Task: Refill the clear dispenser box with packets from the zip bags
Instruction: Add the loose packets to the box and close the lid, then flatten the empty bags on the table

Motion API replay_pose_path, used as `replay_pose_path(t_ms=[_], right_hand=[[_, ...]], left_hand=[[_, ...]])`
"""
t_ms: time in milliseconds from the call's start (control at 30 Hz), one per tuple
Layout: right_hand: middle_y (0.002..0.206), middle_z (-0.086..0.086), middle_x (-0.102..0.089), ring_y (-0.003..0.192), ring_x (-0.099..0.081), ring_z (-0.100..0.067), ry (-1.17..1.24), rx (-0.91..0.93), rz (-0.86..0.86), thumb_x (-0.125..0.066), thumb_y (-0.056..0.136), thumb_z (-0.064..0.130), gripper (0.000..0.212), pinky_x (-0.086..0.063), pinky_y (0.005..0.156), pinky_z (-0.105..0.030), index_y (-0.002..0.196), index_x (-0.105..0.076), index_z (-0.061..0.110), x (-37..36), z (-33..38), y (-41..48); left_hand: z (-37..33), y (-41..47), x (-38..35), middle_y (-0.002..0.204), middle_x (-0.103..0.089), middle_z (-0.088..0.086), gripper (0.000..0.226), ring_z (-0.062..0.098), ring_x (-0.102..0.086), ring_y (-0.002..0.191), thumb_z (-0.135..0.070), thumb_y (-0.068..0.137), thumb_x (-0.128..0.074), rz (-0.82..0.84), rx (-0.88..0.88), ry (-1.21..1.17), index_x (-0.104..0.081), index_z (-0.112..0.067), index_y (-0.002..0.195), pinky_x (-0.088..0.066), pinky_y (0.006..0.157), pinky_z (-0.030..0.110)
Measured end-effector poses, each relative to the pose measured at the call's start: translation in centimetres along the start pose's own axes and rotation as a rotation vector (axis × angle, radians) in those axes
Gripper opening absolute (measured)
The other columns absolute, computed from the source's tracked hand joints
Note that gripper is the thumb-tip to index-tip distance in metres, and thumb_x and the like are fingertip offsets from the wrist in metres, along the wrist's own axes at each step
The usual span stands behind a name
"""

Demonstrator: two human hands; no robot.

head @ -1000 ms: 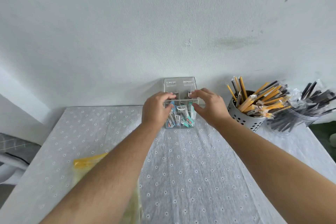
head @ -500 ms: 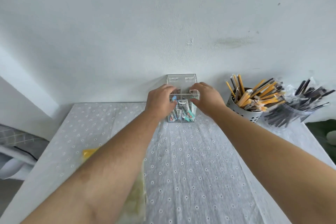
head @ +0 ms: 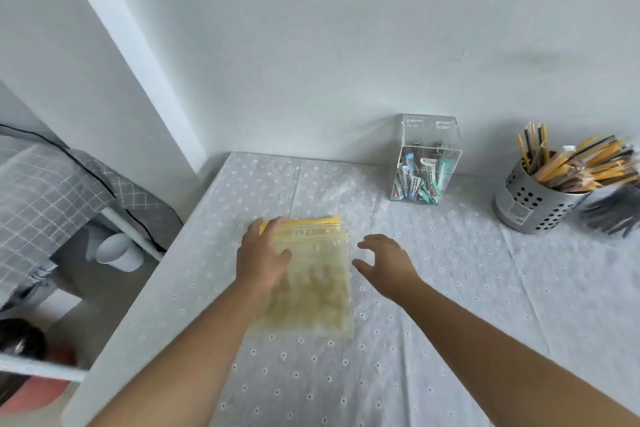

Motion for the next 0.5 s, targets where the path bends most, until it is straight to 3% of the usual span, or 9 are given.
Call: replay_pose_path(t_ms=[100, 200, 400, 500], right_hand=[[0.151, 0.004, -0.032, 0.139, -0.03, -0.017, -0.074, -0.106, 0.077, -0.054, 0.089, 0.046, 0.055, -0.027, 0.112, -0.036, 0.137, -0.044, 0.022, -3.1, 1.5, -0.7], [0.151, 0.002, -0.03, 0.138, -0.029, -0.021, -0.089, -0.194, 0.072, -0.057, 0.087, 0.047, 0.058, -0.028, 0.11, -0.038, 0.136, -0.045, 0.02, -5.0, 2.5, -1.0], [0.13, -0.005, -0.046, 0.12, -0.043, -0.026, 0.063, -0.402, -0.07, -0.067, 0.08, 0.028, 0.038, -0.04, 0.101, -0.036, 0.115, -0.06, 0.015, -7.6, 4.0, -1.1], [0.119, -0.007, -0.05, 0.105, -0.054, -0.025, 0.194, -0.449, -0.08, -0.065, 0.079, 0.016, 0.032, -0.05, 0.085, -0.035, 0.111, -0.06, 0.012, -8.4, 4.6, -1.6]], left_hand=[[4.0, -2.9, -0.7, 0.153, -0.022, 0.009, 0.064, 0.026, -0.026, 0.139, -0.03, 0.083, -0.061, 0.099, 0.15, 0.028, -0.034, -0.037, 0.14, -0.031, 0.109, 0.038], [6.2, -4.6, -1.7, 0.142, -0.039, 0.005, 0.056, 0.025, -0.037, 0.13, -0.034, 0.082, -0.06, 0.171, 0.127, 0.036, -0.041, -0.037, 0.135, -0.038, 0.105, 0.036], [8.0, -4.9, -2.0, 0.126, -0.05, 0.0, 0.047, 0.02, -0.047, 0.117, -0.018, 0.079, -0.066, 0.125, 0.037, -0.076, -0.056, -0.03, 0.122, -0.042, 0.098, 0.032], [8.4, -4.6, -1.8, 0.126, -0.05, 0.001, 0.049, 0.018, -0.051, 0.112, -0.008, 0.079, -0.065, 0.133, 0.053, -0.213, -0.055, -0.022, 0.125, -0.041, 0.093, 0.022]])
Point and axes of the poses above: each hand's wrist, its own y-axis towards the middle knuckle, its own x-axis out of the back of the hand, z = x × y, the point moved 1 cm from there along y, towards the middle knuckle
